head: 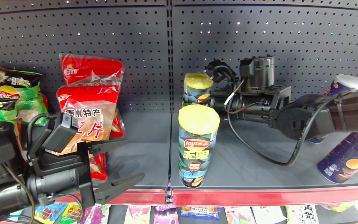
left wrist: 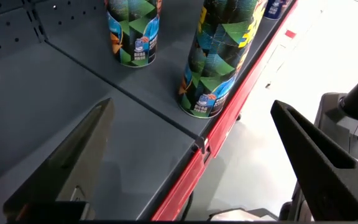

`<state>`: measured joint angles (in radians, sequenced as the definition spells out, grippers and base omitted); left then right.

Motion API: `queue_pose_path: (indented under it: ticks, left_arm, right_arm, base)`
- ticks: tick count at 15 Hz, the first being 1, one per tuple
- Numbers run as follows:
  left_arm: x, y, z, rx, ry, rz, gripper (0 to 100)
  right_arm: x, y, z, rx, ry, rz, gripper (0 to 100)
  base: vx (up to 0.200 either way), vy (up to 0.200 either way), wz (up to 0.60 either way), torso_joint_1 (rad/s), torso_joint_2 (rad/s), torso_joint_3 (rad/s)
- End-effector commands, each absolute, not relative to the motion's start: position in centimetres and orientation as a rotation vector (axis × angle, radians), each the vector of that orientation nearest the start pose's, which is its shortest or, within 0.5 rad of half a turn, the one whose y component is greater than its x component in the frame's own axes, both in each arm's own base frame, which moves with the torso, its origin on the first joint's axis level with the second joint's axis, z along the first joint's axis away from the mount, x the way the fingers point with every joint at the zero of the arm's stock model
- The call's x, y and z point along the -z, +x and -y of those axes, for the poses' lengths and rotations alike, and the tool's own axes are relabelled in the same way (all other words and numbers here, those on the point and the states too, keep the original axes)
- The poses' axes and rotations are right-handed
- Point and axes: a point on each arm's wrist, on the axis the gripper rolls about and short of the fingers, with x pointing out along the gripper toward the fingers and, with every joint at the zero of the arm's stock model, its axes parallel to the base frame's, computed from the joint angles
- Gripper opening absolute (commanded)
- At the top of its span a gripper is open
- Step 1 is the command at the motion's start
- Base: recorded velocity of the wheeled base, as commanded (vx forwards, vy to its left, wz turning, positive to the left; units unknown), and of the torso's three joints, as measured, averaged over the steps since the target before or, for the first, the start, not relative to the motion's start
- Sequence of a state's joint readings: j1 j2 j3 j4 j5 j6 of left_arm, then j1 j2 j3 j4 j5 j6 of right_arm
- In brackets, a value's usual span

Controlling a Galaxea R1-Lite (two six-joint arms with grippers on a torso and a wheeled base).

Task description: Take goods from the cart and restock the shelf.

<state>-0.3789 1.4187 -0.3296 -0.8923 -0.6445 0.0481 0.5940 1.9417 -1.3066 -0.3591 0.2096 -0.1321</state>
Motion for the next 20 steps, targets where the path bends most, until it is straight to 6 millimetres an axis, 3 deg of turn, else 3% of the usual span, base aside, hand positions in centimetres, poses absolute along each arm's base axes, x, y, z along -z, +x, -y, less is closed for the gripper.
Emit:
queue_pose_path:
  ticks: [1, 6, 7, 9, 13, 20]
  left_arm:
    - [-15.6, 18.0, 8.6, 1.024, 0.015, -0.187, 100]
    - [-15.5, 18.1, 8.7, 1.024, 0.015, -0.19, 100]
    - [-15.6, 18.1, 8.7, 1.024, 0.015, -0.189, 100]
    - [-15.5, 18.1, 8.7, 1.024, 0.013, -0.194, 100]
    - [-15.4, 18.4, 8.8, 1.022, 0.008, -0.201, 100]
    - [-15.0, 21.7, 9.9, 0.902, 0.033, -0.221, 100]
  right_arm:
    - [-21.2, 32.1, -22.3, -0.814, -0.176, -0.216, 0]
    - [-21.1, 31.9, -22.2, -0.816, -0.178, -0.224, 0]
    - [-20.7, 31.8, -22.0, -0.815, -0.181, -0.239, 100]
    - [-20.0, 31.6, -21.9, -0.815, -0.183, -0.26, 100]
    - [-21.2, 31.0, -21.4, -0.792, -0.158, -0.242, 100]
    - [-21.2, 26.0, -15.3, -0.644, -0.154, -0.303, 100]
  base:
    - [0.0, 0.0, 0.0, 0.0, 0.0, 0.0]
    - [0.0, 0.0, 0.0, 0.0, 0.0, 0.0]
    - [0.0, 0.0, 0.0, 0.0, 0.0, 0.0]
    - [0.0, 0.0, 0.0, 0.0, 0.0, 0.0]
    - [0.0, 0.0, 0.0, 0.0, 0.0, 0.0]
    - [0.0, 0.0, 0.0, 0.0, 0.0, 0.0]
